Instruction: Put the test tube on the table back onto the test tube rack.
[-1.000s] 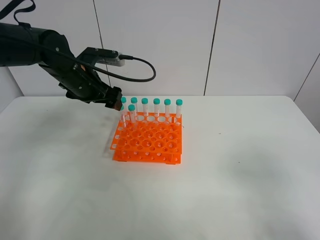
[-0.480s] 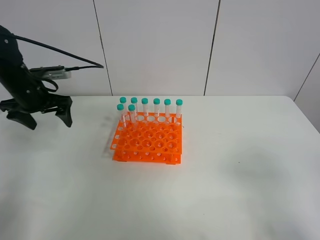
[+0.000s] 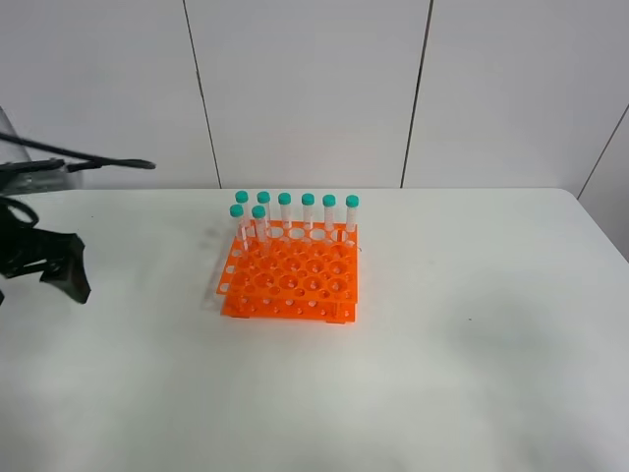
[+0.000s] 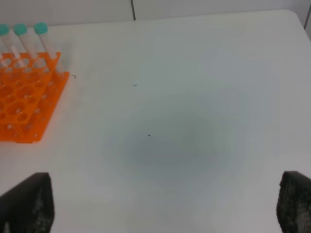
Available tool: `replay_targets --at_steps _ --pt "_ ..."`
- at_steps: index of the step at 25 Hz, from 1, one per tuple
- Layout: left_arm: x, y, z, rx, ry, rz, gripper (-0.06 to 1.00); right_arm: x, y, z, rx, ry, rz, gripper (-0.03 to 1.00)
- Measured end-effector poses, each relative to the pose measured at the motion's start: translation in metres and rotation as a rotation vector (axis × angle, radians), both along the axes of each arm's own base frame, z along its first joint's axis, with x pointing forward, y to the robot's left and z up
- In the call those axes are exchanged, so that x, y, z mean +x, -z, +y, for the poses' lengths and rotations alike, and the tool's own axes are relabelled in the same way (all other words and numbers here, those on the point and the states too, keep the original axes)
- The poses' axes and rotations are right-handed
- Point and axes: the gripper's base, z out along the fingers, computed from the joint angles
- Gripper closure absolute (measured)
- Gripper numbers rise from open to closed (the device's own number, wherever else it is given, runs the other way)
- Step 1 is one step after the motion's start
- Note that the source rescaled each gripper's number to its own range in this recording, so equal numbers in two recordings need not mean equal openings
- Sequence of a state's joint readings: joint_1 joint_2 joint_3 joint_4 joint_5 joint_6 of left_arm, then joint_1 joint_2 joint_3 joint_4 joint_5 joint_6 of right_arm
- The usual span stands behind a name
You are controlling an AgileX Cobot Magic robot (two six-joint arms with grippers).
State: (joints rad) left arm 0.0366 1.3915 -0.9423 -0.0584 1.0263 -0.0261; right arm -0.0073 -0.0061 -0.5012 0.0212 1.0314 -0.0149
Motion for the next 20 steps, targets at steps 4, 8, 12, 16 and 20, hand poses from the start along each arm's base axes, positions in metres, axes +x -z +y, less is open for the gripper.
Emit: replay_targets --at_steps 4,8,12,16,20 --pt "-0.067 -0.003 -0.002 0.006 0.019 -0.063 -0.06 0.000 0.000 0.000 0.000 0.000 0.000 -0.03" --pt "-0.119 -0.002 -0.004 0.013 0.025 -0.177 -0.06 0.000 0.000 0.000 0.000 0.000 0.000 -0.03" --pt "-0.165 -0.006 -0.006 0.021 0.026 -0.345 -0.06 0.000 0.000 0.000 0.000 0.000 0.000 -0.03" --pt "-0.197 -0.019 -0.007 0.032 0.025 -0.565 -0.06 0.000 0.000 0.000 0.000 0.000 0.000 -0.03" --pt "-0.226 -0.026 -0.008 0.042 0.024 -0.757 -0.06 0.000 0.000 0.000 0.000 0.000 0.000 -0.03"
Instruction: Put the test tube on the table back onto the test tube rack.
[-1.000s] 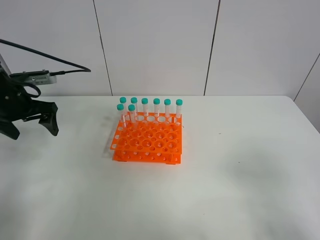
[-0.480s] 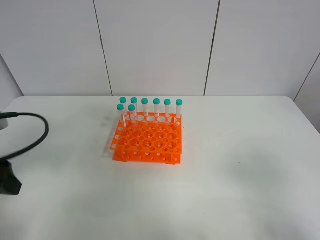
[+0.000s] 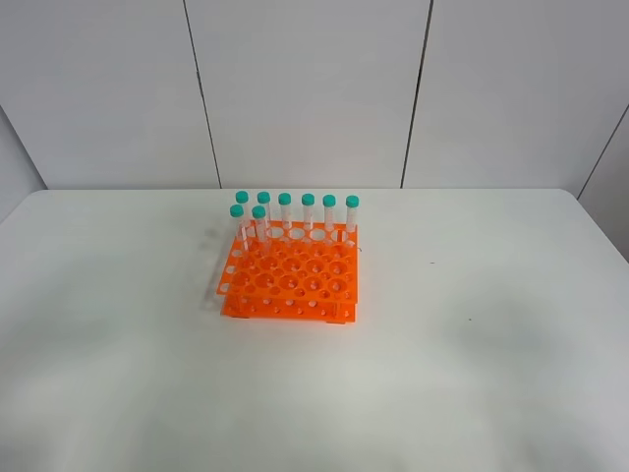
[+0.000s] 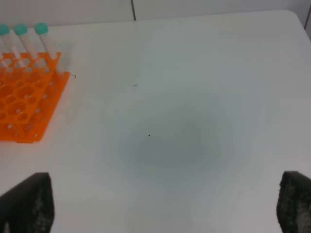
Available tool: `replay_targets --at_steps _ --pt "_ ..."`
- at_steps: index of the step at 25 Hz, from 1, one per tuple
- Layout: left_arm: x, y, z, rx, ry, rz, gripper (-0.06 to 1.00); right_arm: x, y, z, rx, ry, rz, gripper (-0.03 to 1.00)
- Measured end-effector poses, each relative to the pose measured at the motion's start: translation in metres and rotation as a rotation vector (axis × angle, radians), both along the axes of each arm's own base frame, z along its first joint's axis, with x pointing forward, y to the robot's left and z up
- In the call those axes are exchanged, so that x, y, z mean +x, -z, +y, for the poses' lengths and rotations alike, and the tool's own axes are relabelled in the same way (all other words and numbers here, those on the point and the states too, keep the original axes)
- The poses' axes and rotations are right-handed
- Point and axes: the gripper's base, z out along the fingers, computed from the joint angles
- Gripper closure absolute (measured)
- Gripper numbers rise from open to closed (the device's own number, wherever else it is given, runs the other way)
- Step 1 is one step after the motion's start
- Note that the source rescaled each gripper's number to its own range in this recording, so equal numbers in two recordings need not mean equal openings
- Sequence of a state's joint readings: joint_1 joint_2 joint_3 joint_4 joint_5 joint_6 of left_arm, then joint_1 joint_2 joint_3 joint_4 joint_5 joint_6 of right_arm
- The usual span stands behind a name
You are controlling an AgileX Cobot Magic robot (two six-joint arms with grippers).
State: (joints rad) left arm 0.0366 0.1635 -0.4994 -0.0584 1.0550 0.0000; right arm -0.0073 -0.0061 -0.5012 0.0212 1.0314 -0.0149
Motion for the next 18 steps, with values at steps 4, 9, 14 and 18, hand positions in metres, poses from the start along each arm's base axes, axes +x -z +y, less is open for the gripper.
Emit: replay_targets --at_steps 4,9,14,18 --pt "-0.022 -0.001 -0.001 0.005 0.000 -0.140 -0.06 0.000 0.000 0.000 0.000 0.000 0.000 -0.03" --pt "-0.026 0.000 -0.001 0.006 0.000 -0.159 -0.06 0.000 0.000 0.000 0.000 0.000 0.000 -0.03" --pt "-0.026 0.000 -0.001 0.006 0.000 -0.160 -0.06 0.000 0.000 0.000 0.000 0.000 0.000 -0.03" --pt "-0.026 0.000 -0.001 0.006 0.000 -0.160 -0.06 0.000 0.000 0.000 0.000 0.000 0.000 -0.03"
